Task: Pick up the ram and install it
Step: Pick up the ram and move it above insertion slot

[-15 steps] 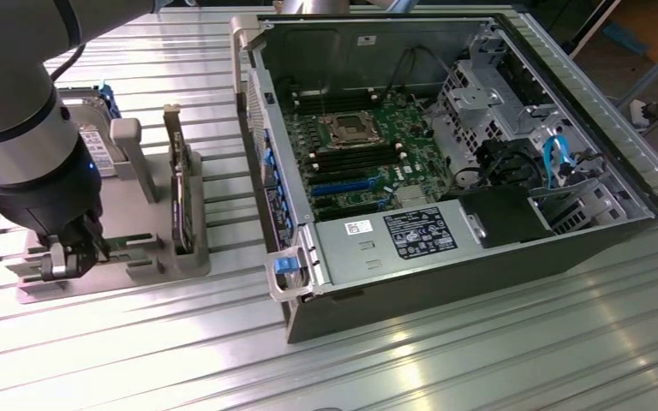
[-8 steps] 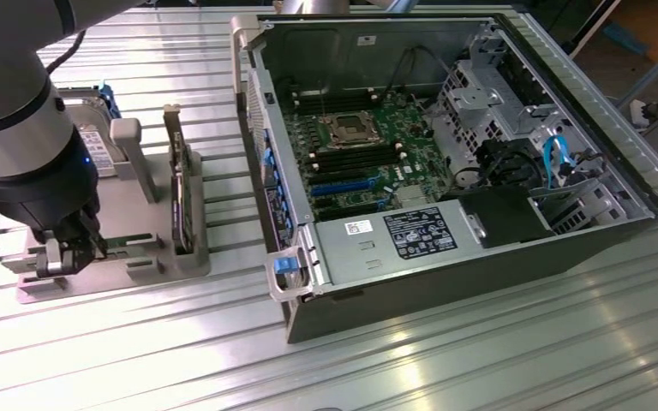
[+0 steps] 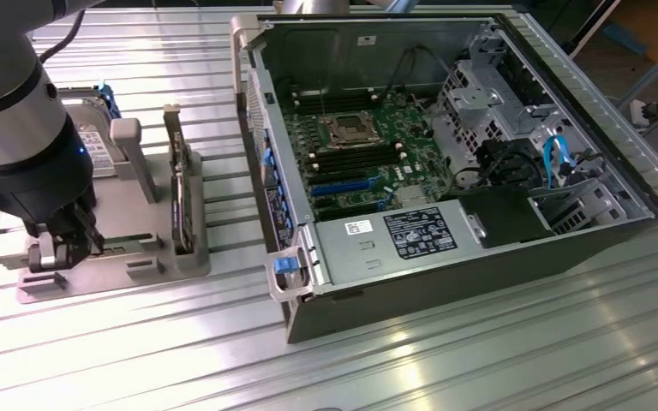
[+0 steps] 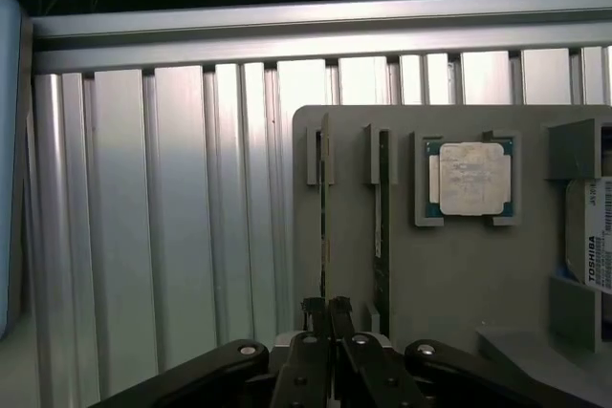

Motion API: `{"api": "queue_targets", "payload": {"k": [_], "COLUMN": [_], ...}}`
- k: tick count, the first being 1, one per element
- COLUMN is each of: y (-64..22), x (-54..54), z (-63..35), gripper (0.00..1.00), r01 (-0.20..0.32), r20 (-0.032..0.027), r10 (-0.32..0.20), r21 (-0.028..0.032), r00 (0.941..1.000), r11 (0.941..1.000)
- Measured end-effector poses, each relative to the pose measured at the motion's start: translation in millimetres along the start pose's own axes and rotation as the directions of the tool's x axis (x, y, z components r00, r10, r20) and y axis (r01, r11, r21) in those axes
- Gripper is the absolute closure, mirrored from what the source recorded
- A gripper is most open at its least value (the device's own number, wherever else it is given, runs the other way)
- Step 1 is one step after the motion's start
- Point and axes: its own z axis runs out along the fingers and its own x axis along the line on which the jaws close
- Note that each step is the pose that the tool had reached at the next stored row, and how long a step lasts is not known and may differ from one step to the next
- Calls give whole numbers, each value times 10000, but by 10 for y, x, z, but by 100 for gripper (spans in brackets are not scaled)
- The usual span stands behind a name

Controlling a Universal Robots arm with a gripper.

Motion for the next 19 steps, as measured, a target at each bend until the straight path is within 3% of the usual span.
{"api": "queue_targets", "payload": {"k": [19], "y": [10], "x": [2], "z": [-293], "gripper": [88], "r01": [0], "r20": [-1], "r10": [0], "r21": [-1], "r00": [10000], "r11": [10000]}}
